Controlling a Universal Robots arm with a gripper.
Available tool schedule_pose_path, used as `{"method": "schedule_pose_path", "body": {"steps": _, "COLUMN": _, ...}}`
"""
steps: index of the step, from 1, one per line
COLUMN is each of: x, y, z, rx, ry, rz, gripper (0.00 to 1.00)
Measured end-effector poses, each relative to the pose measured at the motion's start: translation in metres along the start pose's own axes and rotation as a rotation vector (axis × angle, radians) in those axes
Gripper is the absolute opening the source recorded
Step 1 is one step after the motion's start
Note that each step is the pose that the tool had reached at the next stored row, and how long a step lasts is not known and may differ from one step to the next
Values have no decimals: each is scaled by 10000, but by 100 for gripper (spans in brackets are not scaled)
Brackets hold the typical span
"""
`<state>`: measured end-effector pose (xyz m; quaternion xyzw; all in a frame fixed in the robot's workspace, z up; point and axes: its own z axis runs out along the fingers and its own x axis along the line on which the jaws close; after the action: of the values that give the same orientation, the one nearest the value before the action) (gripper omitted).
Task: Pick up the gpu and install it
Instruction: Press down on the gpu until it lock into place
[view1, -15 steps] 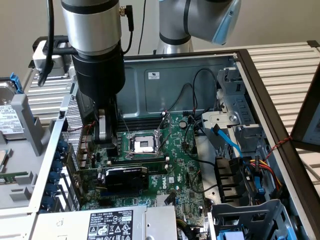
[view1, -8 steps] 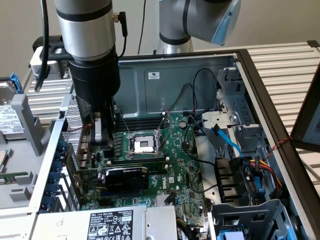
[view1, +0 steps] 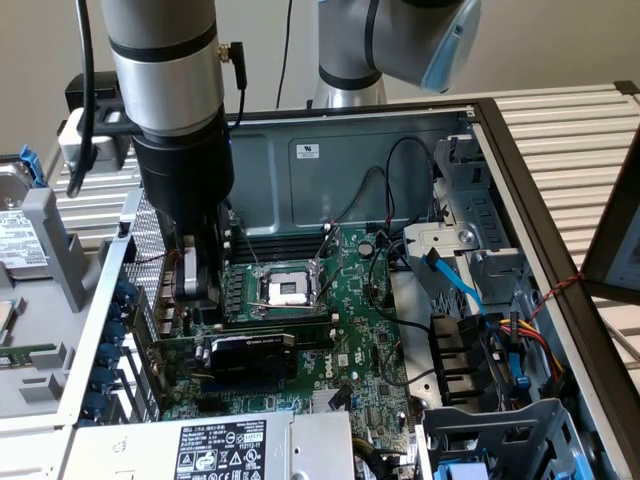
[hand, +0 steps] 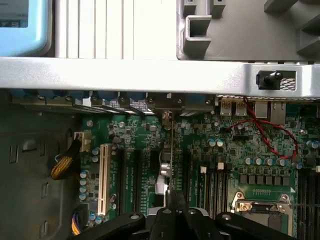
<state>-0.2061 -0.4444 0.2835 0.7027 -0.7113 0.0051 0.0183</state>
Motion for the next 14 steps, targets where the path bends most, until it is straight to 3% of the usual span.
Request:
{"method": "schedule_pose_path", "body": {"steps": 6, "x": 0, "y": -1, "z": 105, "rx": 0, "ry": 27, "rz": 7, "gripper": 11}}
{"method": "schedule_pose_path", "body": {"steps": 14, "x": 32, "y": -2, "z": 142, "rx": -6, "ry": 32, "rz": 8, "gripper": 11}}
